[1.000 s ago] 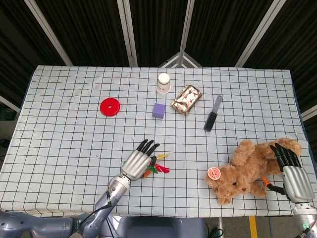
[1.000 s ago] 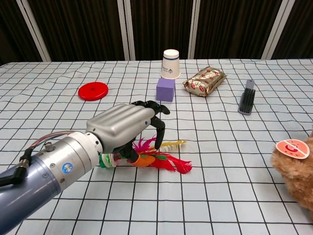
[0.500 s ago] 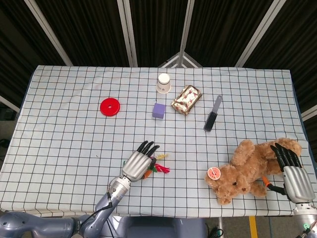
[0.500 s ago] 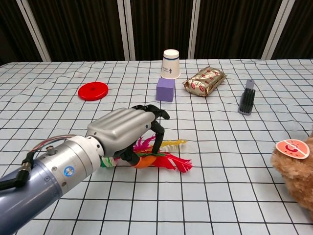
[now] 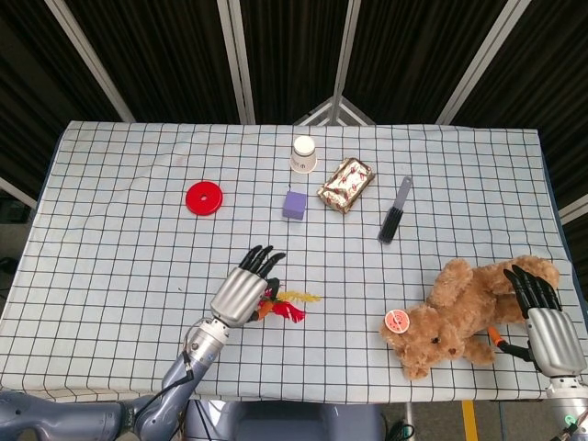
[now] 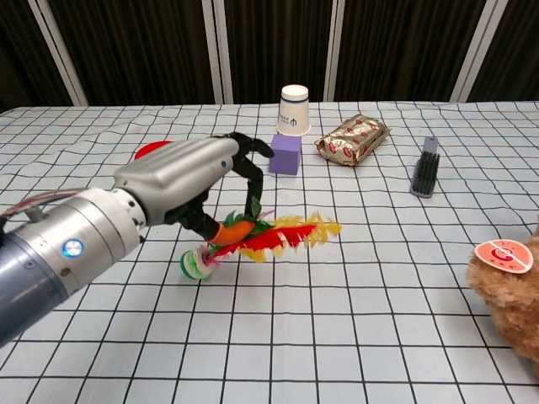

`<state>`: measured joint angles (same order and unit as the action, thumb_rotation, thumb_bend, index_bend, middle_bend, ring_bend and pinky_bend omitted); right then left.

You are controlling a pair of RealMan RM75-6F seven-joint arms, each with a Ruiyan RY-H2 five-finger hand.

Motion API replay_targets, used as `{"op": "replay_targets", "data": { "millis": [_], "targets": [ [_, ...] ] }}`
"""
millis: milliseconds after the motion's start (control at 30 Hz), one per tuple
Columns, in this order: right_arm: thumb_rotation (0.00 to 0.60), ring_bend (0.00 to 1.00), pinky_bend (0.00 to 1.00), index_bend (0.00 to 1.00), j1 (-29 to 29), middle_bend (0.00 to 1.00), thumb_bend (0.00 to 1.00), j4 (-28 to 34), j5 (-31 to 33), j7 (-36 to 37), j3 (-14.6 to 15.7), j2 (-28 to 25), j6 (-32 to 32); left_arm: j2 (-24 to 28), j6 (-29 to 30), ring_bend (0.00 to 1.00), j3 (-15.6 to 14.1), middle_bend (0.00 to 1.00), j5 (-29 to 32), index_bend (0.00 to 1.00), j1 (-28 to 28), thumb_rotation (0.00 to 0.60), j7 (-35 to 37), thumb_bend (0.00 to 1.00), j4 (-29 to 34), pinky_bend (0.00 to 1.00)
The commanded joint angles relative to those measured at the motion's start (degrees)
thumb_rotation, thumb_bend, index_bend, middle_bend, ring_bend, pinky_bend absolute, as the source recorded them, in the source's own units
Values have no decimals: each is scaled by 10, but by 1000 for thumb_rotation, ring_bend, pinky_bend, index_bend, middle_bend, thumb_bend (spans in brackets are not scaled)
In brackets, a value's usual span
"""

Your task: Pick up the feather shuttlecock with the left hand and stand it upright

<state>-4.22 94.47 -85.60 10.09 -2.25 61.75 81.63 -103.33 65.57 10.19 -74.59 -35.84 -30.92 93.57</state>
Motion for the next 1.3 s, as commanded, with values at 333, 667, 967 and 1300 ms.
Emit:
{"op": "replay_targets", "data": {
  "millis": [333,667,967,1300],
  "targets": [
    [600,0,0,0,-1,0,341,3,-4,-8,2,1,-1,80,24,0,12,105,3,631,23,600,55,641,42,23],
    [600,0,0,0,0,0,341,1,0,-4,2,-2,-3,82,24,0,10,108,17,634,23,600,71,641,22,22],
    [600,0,0,0,0,0,342,3,-2,-6,3,-2,-3,109,36,0,-4,109,0,634,37,600,102,639,25,23],
    [600,0,0,0,1,0,342,6,0,-7,4,-2,-4,132,39,0,-8,112,5,636,47,600,120,636,19,23]
  ]
}}
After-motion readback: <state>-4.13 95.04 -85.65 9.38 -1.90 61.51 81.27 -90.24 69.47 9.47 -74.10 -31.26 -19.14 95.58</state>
